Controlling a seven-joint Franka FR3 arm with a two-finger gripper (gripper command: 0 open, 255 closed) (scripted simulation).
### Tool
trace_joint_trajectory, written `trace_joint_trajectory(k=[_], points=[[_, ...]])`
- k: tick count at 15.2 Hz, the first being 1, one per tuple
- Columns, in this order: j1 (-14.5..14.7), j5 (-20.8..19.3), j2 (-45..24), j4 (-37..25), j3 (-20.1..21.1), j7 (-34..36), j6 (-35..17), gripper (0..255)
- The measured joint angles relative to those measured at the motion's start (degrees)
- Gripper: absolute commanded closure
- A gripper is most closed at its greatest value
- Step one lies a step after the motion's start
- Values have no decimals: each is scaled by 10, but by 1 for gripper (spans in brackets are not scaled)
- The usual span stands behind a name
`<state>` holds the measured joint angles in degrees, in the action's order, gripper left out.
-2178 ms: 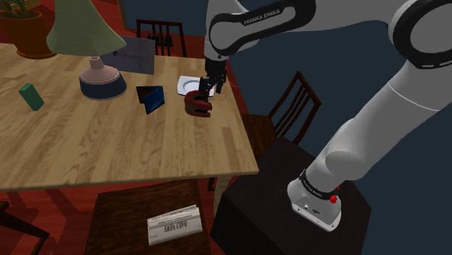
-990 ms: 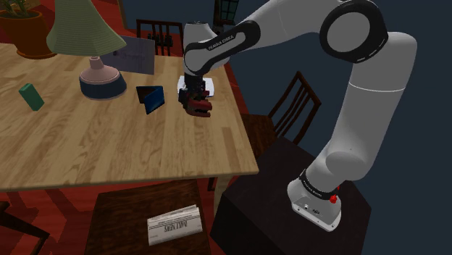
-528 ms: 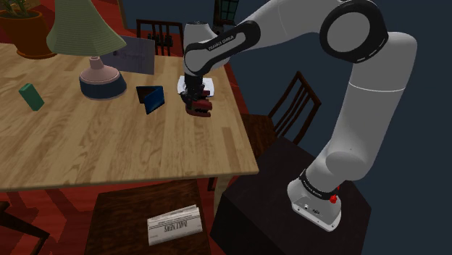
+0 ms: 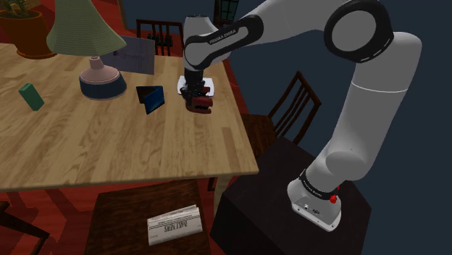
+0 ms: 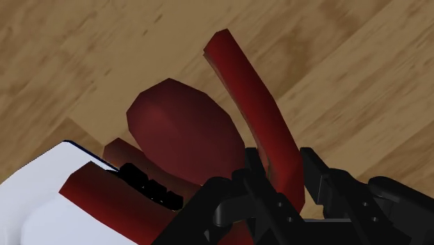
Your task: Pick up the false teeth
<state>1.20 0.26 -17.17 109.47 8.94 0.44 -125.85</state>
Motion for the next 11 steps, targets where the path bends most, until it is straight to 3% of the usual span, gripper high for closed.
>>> trace_joint_trajectory(k=[11], points=[[-1,5,33,-39,2,1,72,255]])
